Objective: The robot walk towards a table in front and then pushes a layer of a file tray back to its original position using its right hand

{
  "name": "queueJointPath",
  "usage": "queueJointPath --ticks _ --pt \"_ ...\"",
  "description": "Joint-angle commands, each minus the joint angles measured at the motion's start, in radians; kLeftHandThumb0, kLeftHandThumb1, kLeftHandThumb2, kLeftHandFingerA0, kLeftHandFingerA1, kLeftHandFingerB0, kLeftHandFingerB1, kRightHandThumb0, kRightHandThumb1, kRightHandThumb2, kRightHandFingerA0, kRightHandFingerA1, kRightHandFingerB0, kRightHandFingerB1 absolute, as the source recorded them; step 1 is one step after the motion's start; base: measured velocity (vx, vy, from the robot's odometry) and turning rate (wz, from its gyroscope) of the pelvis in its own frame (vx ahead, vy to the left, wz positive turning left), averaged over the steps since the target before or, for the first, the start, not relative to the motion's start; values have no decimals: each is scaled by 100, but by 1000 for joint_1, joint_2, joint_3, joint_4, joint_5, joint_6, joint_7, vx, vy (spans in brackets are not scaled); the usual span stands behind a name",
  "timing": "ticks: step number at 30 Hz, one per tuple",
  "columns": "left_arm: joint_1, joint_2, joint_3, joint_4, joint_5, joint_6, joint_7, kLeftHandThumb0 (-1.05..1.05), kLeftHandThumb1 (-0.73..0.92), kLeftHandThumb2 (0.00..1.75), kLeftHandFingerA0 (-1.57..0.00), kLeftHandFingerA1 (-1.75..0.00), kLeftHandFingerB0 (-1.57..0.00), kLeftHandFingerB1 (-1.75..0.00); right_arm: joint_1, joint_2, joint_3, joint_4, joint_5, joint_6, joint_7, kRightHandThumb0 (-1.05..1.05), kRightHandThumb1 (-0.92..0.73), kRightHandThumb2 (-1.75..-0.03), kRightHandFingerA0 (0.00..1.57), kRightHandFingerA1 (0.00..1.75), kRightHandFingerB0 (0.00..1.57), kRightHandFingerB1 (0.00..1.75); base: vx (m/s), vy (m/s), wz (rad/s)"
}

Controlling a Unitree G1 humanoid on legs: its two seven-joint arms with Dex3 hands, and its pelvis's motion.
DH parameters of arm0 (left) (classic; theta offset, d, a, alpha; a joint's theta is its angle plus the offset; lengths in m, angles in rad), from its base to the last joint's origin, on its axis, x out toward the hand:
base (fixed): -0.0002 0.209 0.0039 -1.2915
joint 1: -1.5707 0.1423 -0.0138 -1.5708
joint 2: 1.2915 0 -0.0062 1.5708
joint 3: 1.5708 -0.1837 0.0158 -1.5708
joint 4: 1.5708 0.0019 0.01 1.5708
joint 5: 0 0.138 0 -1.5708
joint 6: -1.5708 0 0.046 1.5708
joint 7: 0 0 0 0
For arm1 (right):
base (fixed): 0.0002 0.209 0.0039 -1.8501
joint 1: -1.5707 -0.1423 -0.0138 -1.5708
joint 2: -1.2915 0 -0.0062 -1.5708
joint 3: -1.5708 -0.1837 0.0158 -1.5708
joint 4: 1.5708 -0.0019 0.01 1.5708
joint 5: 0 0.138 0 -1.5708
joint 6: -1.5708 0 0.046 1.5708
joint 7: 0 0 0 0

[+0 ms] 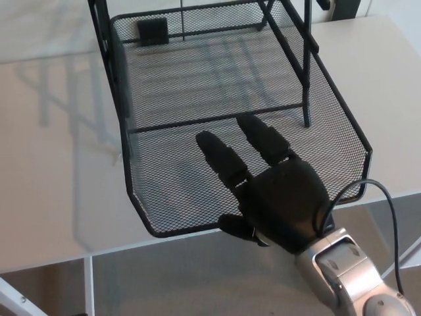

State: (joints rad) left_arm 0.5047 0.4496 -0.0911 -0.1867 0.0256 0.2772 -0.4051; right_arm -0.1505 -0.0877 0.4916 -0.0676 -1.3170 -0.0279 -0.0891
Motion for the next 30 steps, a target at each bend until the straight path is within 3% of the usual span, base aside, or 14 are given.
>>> queueJointPath --ticks 1,4,5,7,17,30 --pt "19 11 4 -9 1 -16 -13 -31 64 59 -41 -46 -31 -35 -40 -17 2 -17 21 36 26 -77 -78 -99 0 5 0 9 0 0 0" --pt "23 11 -1 -12 7 -15 -12 -31 64 58 -41 -45 -31 -35 -50 -21 6 -13 20 44 20 -75 -76 -98 0 7 0 12 0 0 0" --pt "23 10 -3 -7 6 -22 -14 -32 63 58 -41 -46 -31 -35 -68 -21 10 -6 13 49 24 -69 -70 -87 0 5 0 11 0 0 0" --pt "31 14 1 -13 6 -20 -15 -32 64 58 -41 -45 -31 -35 -95 -15 14 4 11 61 39 -71 -66 -92 0 8 0 13 0 0 0" --pt "42 14 9 -16 5 -37 -14 -32 64 59 -41 -46 -31 -35 -247 5 21 121 20 118 99 -69 -44 -76 0 1 0 7 0 0 0" --pt "27 16 8 4 7 -59 -17 -36 63 59 -41 -47 -31 -35 -396 31 30 352 57 187 77 -66 -41 -75 0 3 0 6 0 0 0"
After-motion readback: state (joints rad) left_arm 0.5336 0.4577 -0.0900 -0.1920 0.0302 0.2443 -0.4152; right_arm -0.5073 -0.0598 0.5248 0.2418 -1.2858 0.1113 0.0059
